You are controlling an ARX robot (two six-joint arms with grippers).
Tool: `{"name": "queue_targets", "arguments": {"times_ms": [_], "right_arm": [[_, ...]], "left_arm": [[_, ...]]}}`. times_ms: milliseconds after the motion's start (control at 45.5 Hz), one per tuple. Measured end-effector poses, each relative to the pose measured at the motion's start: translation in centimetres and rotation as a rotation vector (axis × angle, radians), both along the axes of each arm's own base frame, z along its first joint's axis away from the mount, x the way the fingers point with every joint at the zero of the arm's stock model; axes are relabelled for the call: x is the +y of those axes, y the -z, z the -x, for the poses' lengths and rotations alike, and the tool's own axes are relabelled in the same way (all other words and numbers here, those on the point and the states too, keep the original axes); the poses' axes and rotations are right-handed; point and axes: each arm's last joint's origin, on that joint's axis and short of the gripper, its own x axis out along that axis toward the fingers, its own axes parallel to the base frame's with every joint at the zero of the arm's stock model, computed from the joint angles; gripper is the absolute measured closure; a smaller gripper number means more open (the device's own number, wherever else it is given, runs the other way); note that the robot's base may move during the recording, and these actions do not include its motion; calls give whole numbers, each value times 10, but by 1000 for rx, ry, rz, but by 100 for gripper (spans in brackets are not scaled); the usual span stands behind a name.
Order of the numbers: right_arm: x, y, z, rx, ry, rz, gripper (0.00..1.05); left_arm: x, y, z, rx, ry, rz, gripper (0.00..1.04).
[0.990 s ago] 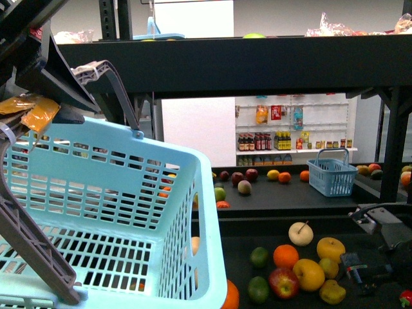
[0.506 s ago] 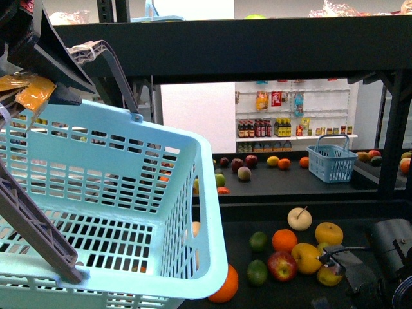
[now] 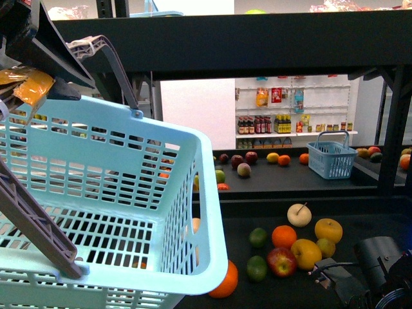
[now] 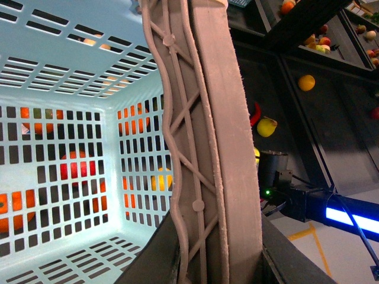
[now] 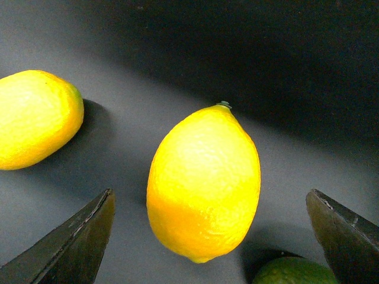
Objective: Pick lemon from shelf
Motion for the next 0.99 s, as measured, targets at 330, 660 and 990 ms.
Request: {"name": "queue_targets", "arguments": {"times_ms": [330, 660, 990], "right_arm": [[3, 22, -8, 6, -17, 16, 8], [6, 37, -18, 0, -13, 33, 8], [14, 48, -25, -2, -13, 53, 11]], "left_arm": [[0, 0, 0, 0, 0, 0, 86], [0, 0, 0, 0, 0, 0, 86], [0, 0, 0, 0, 0, 0, 86]]}}
